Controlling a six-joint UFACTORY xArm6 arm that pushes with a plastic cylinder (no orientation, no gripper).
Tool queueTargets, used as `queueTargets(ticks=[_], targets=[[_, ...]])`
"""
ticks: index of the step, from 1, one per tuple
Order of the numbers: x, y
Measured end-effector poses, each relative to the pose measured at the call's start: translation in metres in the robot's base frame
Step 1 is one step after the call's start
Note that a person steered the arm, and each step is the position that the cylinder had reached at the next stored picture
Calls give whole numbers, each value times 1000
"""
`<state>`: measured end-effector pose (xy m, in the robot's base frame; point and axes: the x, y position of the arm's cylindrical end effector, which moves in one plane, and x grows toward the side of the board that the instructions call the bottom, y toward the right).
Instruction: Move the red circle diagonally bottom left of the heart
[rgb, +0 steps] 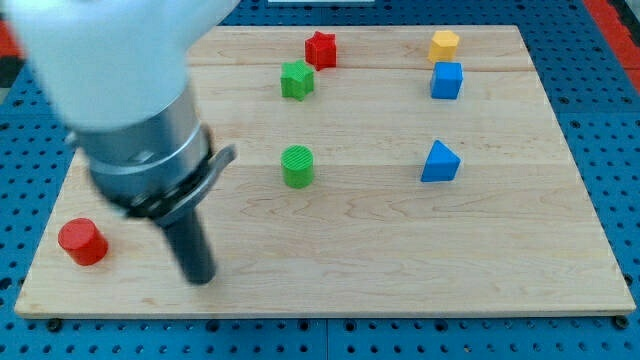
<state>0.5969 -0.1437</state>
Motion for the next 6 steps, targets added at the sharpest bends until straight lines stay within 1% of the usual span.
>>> queueTargets(ticks=[1, 2, 3, 4, 6], targets=[[12, -114], [-1, -160], [-10, -126], [-10, -64], [-6, -131]])
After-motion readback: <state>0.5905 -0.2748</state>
